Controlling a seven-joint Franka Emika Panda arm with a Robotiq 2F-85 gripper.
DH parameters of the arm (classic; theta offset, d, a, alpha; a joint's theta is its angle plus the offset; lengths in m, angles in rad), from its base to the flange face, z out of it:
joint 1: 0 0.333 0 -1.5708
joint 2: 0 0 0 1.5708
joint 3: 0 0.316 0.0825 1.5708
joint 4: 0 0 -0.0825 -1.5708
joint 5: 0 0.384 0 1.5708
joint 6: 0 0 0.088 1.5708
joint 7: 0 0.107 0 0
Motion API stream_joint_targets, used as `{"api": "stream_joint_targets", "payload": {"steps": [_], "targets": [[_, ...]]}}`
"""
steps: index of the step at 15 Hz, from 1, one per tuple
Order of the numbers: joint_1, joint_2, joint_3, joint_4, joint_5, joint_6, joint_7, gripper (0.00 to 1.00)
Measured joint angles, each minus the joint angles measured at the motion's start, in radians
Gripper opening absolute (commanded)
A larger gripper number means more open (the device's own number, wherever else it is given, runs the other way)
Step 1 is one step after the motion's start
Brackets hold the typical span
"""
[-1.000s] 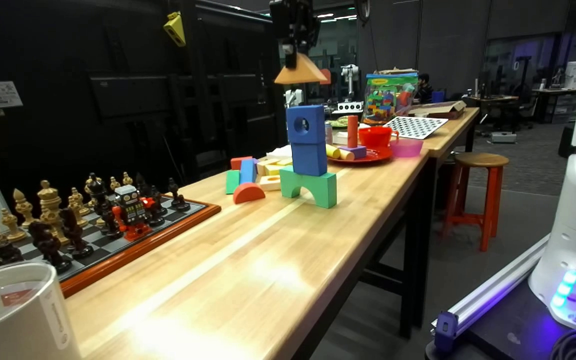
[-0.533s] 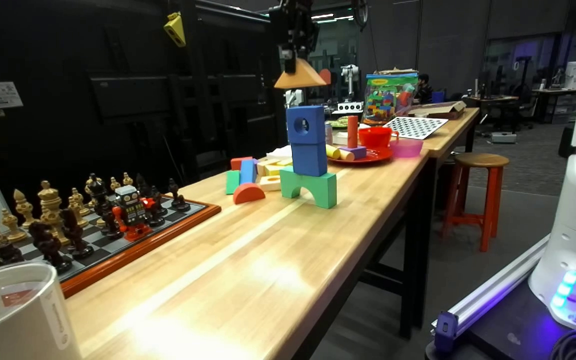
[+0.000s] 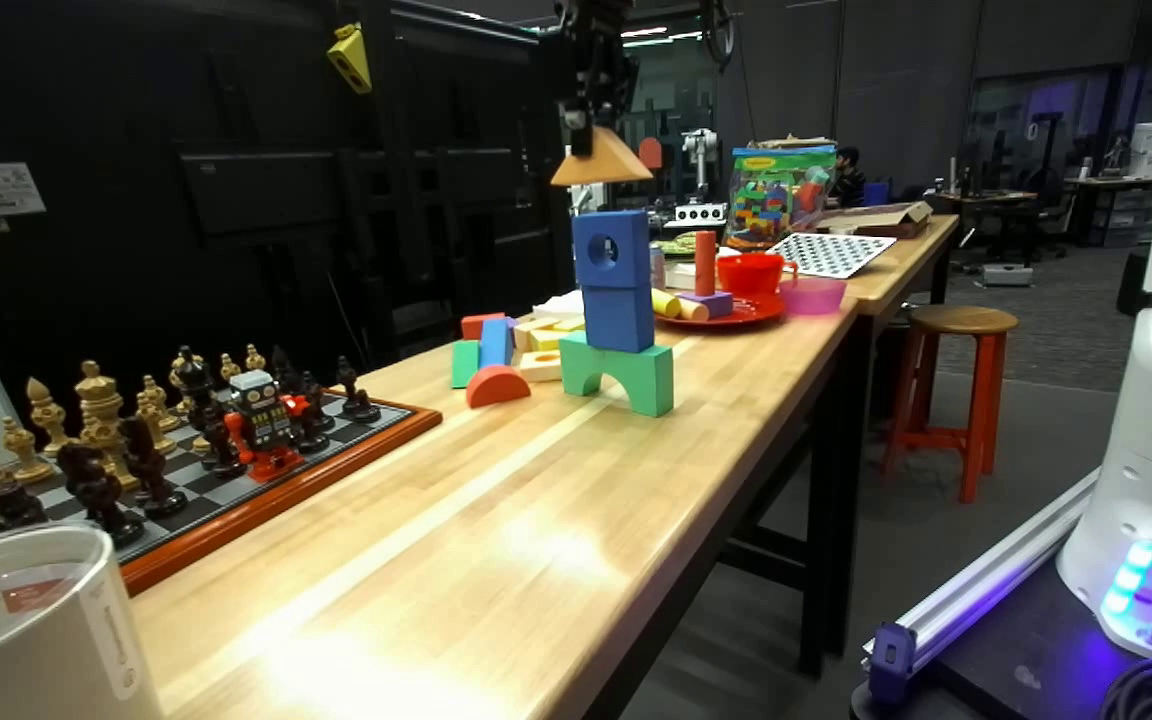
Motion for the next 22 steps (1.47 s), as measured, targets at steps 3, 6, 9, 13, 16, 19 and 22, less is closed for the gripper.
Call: {"api": "stream_joint_targets", "payload": {"steps": [3,6,9,13,16,19,22], "targets": [[-0.004,0.007,-0.003,-0.001,0.0,0.003,-0.003,0.16],[-0.006,0.015,-0.009,-0.002,0.0,0.015,-0.013,0.16],[-0.006,0.023,-0.019,-0.009,0.0,0.034,-0.026,0.16],[-0.007,0.032,-0.031,-0.018,0.0,0.049,-0.042,0.16],[-0.007,0.033,-0.034,-0.024,0.0,0.055,-0.043,0.16],[-0.006,0.033,-0.034,-0.028,0.0,0.057,-0.043,0.16],[-0.006,0.033,-0.032,-0.032,0.0,0.058,-0.043,0.16]]}}
